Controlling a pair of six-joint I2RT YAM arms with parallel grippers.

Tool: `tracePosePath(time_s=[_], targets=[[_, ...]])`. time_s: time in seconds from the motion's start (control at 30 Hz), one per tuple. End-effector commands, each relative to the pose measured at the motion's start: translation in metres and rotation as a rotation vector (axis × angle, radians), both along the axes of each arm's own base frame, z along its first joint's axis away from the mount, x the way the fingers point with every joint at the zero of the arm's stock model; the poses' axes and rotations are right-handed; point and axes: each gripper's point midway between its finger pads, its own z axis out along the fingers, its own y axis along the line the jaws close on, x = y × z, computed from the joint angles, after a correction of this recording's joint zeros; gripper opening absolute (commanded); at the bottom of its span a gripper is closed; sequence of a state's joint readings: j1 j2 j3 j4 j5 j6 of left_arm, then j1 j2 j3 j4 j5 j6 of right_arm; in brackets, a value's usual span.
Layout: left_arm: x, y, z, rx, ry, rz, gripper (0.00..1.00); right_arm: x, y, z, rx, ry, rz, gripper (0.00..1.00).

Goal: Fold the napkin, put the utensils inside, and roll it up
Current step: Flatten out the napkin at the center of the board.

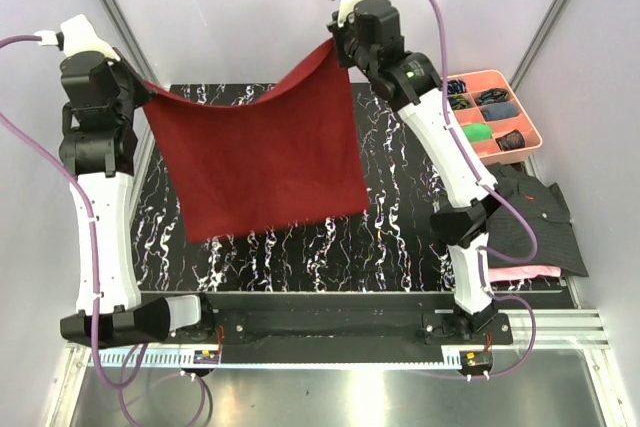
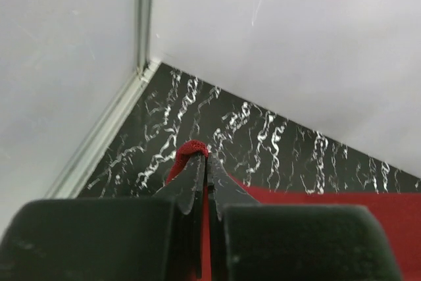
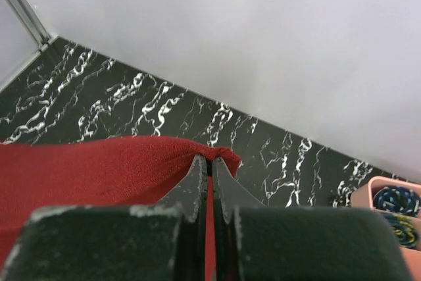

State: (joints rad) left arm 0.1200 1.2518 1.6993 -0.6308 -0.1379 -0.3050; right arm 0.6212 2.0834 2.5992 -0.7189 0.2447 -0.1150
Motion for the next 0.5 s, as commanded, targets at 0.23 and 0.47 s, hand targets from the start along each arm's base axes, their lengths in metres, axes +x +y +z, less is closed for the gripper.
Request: tracePosePath(time_s=[0.23,0.47], targets=[[-0.103,0.004,0.113,0.098,-0.356,0.077,0.0,-0.064,-0.042,0.096,0.061,-0.176,0.042,0.0],[-0.169,0.0,0.151,0.129,-0.466,0.105,0.0,-0.118,-0.047,0.128,0.069,-0.256,0.113,0.0]])
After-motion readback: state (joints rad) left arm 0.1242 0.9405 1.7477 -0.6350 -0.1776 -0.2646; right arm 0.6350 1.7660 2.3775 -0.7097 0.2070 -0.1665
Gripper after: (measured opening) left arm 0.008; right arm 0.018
